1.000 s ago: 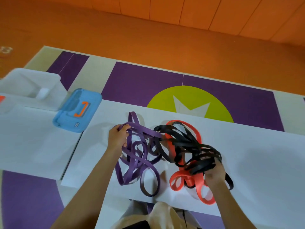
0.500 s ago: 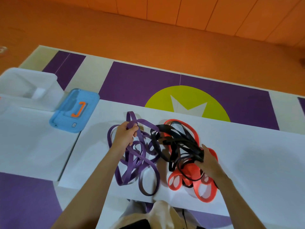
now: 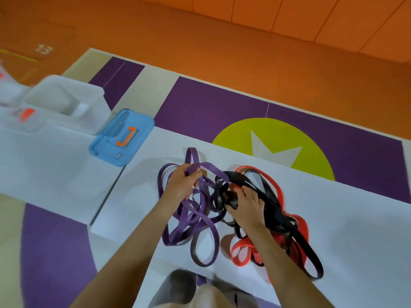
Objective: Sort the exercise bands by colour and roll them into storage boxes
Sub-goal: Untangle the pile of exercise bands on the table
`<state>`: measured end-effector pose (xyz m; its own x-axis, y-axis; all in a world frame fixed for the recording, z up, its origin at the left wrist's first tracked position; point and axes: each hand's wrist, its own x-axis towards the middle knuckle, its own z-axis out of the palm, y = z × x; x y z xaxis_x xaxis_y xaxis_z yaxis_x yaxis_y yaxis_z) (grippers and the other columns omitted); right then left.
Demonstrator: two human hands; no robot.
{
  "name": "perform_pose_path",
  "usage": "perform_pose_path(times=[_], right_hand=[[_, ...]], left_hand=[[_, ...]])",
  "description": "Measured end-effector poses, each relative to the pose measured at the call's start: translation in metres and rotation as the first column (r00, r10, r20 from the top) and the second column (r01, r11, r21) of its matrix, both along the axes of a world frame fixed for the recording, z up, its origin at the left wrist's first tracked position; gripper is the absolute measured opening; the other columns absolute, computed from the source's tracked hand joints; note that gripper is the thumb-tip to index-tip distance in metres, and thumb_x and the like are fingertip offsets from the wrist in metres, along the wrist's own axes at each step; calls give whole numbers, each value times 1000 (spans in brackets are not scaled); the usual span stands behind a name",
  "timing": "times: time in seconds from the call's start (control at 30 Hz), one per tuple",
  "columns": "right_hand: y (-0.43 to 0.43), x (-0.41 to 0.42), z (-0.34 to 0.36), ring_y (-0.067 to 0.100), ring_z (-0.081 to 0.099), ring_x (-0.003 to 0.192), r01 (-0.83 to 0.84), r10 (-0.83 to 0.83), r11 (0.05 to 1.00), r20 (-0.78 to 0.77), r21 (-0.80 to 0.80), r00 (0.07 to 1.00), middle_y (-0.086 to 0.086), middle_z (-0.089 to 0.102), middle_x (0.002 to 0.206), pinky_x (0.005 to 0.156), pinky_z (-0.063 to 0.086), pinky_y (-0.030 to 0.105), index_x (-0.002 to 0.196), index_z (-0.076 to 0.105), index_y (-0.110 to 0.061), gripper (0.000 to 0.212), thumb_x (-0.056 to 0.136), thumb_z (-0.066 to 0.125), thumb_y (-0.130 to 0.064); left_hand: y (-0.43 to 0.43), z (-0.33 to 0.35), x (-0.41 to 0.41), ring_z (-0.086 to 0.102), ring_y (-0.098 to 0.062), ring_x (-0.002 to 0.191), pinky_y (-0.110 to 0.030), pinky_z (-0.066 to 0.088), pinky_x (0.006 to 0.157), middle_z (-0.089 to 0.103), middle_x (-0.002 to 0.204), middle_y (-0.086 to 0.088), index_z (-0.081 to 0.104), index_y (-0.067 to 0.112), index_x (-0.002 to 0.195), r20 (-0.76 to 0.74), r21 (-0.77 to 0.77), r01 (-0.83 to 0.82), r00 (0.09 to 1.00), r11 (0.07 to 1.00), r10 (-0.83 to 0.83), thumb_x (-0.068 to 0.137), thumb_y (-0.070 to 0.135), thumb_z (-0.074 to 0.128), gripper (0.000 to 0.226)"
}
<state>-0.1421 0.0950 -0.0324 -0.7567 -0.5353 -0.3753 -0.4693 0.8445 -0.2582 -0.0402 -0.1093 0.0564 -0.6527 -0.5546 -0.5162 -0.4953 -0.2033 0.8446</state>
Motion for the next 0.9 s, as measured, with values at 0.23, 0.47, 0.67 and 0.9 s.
perform_pose_path(times=[0.23,0.47,0.67,0.9], right_hand=[[-14,-6,-28,28,49,127,-77,102,940,-58,334,993,3,59,128,103,40,54,121,69,-22,75,79,60,-83],[9,-37,-15,26,72,96,360,-220,909,490,-211,844,5,76,94,87,55,39,95,76,-18,25,90,76,-43],[20,-48,24,17,69,77,636,-224,728,789,-255,572,8,74,89,69,51,27,101,77,-6,25,95,75,-30],[19,-38,39,30,74,96,835,-140,522,947,-177,289,20,75,112,80,61,36,122,70,-6,28,106,57,-24]], left_hand=[[-5,3,1,38,-16,39,-26,31,38,61,64,-5,65,12,103,8,-23,32,999,999,-32,106,22,60,11],[-7,-13,4,40,-16,39,-29,34,41,68,69,-7,63,11,116,87,-73,90,993,993,-84,106,20,59,13],[16,-27,-4,61,-16,48,-25,48,43,78,86,-11,61,33,135,9,-16,218,976,976,-218,104,3,55,44],[60,-48,-31,68,-13,72,-20,52,51,71,99,-4,61,25,139,144,-3,547,829,837,-541,98,32,71,43]])
